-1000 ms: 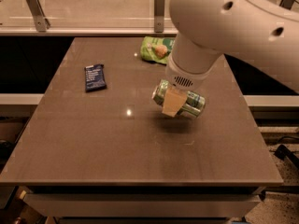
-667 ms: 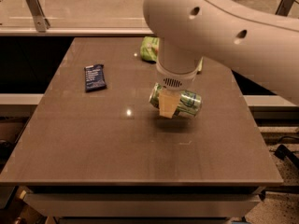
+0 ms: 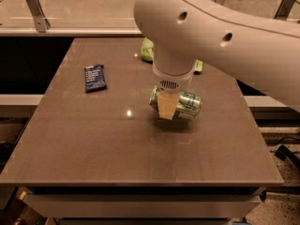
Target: Knock green can over
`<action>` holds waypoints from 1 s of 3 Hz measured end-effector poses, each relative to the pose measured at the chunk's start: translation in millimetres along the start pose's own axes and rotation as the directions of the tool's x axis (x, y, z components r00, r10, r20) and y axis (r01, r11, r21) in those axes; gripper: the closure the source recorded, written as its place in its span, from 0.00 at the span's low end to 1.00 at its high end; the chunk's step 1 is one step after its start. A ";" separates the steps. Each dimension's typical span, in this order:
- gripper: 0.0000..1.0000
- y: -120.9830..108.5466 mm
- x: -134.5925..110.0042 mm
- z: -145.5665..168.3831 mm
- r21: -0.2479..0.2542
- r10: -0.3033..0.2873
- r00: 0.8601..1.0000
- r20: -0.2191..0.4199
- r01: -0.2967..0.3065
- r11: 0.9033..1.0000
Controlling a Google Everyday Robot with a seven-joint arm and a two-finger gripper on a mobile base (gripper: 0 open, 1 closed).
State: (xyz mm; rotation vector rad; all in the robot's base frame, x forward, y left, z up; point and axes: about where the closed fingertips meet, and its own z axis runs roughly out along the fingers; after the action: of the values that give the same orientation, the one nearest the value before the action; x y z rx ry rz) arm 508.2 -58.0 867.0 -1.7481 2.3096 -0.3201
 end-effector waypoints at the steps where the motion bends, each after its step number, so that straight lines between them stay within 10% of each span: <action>1: 1.00 3.4 -1.7 12.3 -0.016 -0.007 1.000 0.000 0.007 1.000; 3: 1.00 14.4 -6.0 34.5 -0.057 -0.027 1.000 -0.015 0.027 0.998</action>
Offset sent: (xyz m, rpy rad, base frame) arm 0.0016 0.0089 -0.0429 -0.0041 0.0699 0.0258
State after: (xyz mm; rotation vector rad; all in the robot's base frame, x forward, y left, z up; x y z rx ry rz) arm 507.3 -49.7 830.1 -1.8110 2.3294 -0.2761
